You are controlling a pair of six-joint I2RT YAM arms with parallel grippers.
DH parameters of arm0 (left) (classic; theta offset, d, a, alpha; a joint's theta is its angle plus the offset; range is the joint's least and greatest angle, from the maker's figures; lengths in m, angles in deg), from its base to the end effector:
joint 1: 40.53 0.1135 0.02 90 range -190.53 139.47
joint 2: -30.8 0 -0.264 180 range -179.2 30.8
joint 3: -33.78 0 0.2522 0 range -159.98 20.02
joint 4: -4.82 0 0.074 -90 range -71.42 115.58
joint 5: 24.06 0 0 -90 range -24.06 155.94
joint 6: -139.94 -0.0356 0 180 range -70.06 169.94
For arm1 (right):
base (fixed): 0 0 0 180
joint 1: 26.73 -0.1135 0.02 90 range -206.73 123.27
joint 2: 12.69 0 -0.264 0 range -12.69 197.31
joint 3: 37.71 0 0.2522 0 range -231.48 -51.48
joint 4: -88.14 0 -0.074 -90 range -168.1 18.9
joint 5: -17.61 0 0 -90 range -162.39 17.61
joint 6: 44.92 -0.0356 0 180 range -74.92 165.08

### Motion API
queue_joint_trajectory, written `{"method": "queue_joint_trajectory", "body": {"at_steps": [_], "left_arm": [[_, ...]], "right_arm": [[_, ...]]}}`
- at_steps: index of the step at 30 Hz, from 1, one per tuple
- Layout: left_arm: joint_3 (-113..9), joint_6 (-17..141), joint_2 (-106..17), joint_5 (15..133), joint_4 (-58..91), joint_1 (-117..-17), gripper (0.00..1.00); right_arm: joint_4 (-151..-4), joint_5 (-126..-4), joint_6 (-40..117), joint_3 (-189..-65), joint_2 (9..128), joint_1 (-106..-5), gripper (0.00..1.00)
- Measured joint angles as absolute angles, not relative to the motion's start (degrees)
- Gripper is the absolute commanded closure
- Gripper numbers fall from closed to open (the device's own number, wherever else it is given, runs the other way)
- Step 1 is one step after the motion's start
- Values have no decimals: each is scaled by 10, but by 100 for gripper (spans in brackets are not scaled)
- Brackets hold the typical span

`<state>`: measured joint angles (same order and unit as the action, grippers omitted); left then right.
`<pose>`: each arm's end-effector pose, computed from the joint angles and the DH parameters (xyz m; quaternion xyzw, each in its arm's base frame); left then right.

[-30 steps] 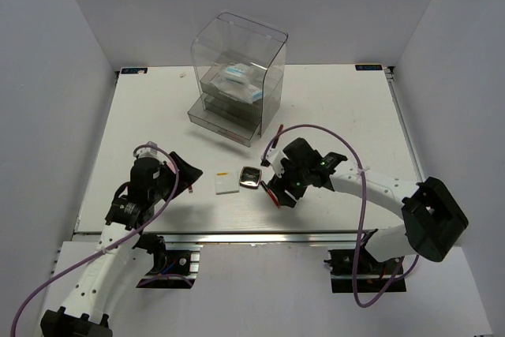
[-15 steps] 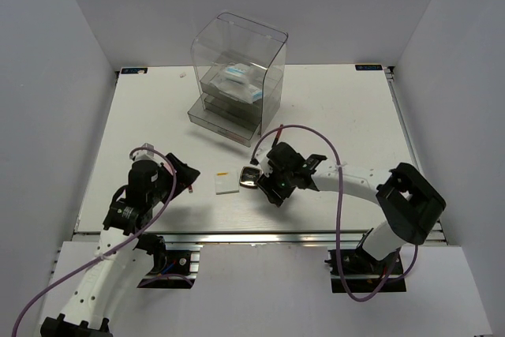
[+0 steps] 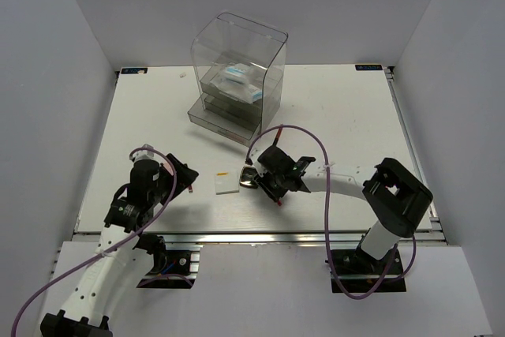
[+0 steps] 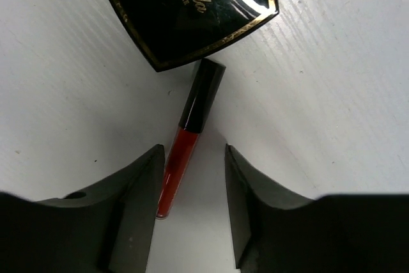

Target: Organize the makeup

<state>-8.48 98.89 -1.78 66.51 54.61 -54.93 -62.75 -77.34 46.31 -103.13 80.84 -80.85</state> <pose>0.1258 -0.0327 0.2275 -0.2672 0.8664 -0.2253 0.3566 0.1888 0.2558 0.1661 -0.4344 0.8545 0.0885 0.2709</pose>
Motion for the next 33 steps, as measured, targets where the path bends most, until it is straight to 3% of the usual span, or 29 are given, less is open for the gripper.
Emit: {"method": "queue_joint_trajectory", "body": {"at_steps": [10,18,27,33], "left_arm": [[-85,989,-26,653,546,-549,6],[-86,988,-33,650,545,-549,6],[-96,975,-67,648,541,-549,9],[-103,969,-80,648,532,-549,10]], "right_arm": [[-656,-785,454,-1008,801,-809,76],[-661,-795,460,-985,777,-801,100],[-625,-710,554,-1025,691,-737,100],[-666,-637,637,-1128,686,-738,100]]}}
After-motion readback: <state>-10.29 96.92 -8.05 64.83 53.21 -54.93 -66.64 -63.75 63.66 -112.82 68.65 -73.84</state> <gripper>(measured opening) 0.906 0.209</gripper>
